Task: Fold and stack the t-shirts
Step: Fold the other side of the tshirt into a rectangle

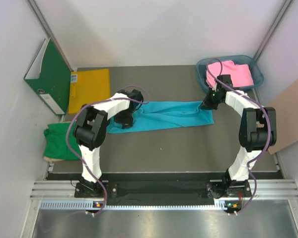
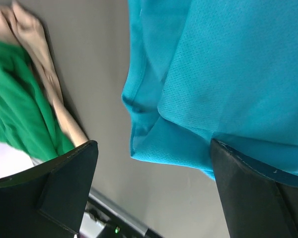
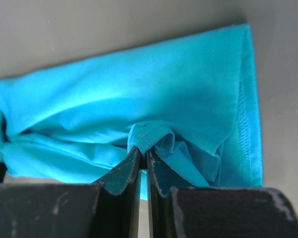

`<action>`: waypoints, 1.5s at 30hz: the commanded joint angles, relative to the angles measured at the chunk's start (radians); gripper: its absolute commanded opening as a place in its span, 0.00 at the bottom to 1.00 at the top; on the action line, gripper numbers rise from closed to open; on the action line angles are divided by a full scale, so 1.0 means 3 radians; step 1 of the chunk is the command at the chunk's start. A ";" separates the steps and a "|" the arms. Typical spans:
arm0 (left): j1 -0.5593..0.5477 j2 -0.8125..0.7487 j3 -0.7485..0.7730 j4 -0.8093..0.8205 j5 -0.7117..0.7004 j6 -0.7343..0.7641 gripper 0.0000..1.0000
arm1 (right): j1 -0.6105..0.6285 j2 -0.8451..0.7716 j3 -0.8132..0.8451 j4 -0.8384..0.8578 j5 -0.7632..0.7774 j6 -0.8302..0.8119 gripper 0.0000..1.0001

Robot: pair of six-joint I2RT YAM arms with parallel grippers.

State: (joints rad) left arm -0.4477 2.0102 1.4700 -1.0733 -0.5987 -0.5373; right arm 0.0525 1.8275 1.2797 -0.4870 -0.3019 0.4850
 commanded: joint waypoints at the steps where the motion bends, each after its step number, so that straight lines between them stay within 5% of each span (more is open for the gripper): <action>1: -0.0011 -0.0227 -0.0236 -0.0078 0.0083 -0.0157 0.99 | 0.0019 -0.0043 0.0157 0.0191 0.0219 0.0106 0.06; 17: -0.0016 -0.0289 -0.0508 -0.0180 0.0012 -0.0280 0.99 | 0.0081 0.0095 0.0101 -0.0166 0.1620 0.0163 0.13; 20: -0.0016 -0.0314 -0.0523 -0.0186 -0.0009 -0.0275 0.99 | 0.0086 0.0085 0.0045 -0.0207 0.1635 0.0137 0.38; 21: -0.0016 -0.0339 -0.0518 -0.0186 -0.0019 -0.0270 0.99 | 0.0096 0.0025 0.0030 -0.0202 0.1630 0.0132 0.59; 24: -0.0016 -0.0401 -0.0457 -0.0216 -0.0085 -0.0254 0.99 | 0.0157 -0.0220 -0.0072 -0.0126 0.1600 0.0055 0.90; 27: -0.0016 -0.0498 -0.0370 -0.0257 -0.0126 -0.0249 0.99 | 0.0295 -0.0547 -0.0139 -0.0080 0.1666 -0.0093 1.00; 35: -0.0032 -0.0978 -0.0313 -0.0053 0.0139 -0.0127 0.99 | 0.0812 -0.0697 0.0009 -0.0085 0.1865 -0.0762 1.00; 40: -0.0006 -0.1336 -0.0517 0.0360 0.0960 -0.0065 0.99 | 0.0986 -0.0166 0.0524 -0.0090 0.1733 -0.1069 1.00; 45: 0.0244 -0.1648 -0.0988 0.0974 0.1958 -0.0514 0.98 | 0.1001 0.0426 0.1021 -0.0126 0.1569 -0.1274 1.00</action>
State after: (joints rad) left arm -0.4335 1.5826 1.2667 -0.9508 -0.2947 -0.5941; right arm 0.3431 1.8538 1.4742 -0.5392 0.2028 0.1898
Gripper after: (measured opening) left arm 0.989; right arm 0.995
